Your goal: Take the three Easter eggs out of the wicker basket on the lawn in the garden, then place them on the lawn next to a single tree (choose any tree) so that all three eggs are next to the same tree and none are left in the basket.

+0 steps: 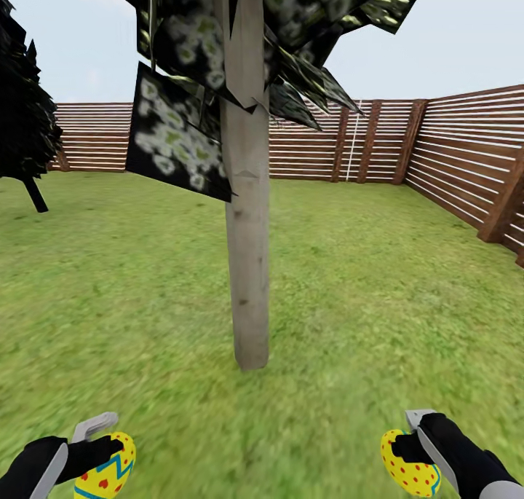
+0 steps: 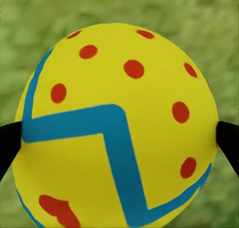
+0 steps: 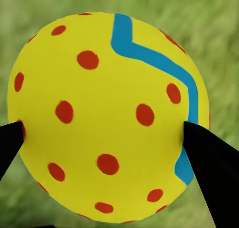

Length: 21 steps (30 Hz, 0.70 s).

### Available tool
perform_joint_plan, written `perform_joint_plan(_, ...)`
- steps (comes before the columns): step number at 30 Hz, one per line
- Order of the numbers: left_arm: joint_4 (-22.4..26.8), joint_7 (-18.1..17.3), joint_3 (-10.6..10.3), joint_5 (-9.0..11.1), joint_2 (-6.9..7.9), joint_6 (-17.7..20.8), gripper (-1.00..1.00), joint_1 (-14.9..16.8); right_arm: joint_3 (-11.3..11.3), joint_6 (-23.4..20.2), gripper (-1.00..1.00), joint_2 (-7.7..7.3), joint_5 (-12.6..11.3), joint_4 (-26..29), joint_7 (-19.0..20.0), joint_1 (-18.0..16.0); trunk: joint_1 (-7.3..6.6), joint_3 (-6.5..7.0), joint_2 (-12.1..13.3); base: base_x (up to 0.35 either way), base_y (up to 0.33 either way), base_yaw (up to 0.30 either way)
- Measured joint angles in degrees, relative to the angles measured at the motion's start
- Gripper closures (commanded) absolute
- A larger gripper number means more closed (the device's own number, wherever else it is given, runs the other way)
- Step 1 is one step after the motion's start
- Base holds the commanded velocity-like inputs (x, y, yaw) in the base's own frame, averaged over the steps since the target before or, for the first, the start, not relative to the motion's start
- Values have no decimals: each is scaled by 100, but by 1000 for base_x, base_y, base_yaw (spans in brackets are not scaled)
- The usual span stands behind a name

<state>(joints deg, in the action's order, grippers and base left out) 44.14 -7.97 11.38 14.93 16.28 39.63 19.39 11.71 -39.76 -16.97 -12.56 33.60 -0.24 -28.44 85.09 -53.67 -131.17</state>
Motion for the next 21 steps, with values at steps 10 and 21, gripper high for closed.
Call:
perform_joint_plan(10, 96, 41, 241, 2, -5, 12, 100, 0, 2, 7, 100, 0, 2, 6, 1, 0, 220, -180, -401, 0, 0, 0)
perform_joint_plan(21, 89, 59, 388, -16, -61, -4, 100, 0, 8, 9, 100, 8, 3, 2, -7, 0, 461, -377, -842, 0, 0, 0)
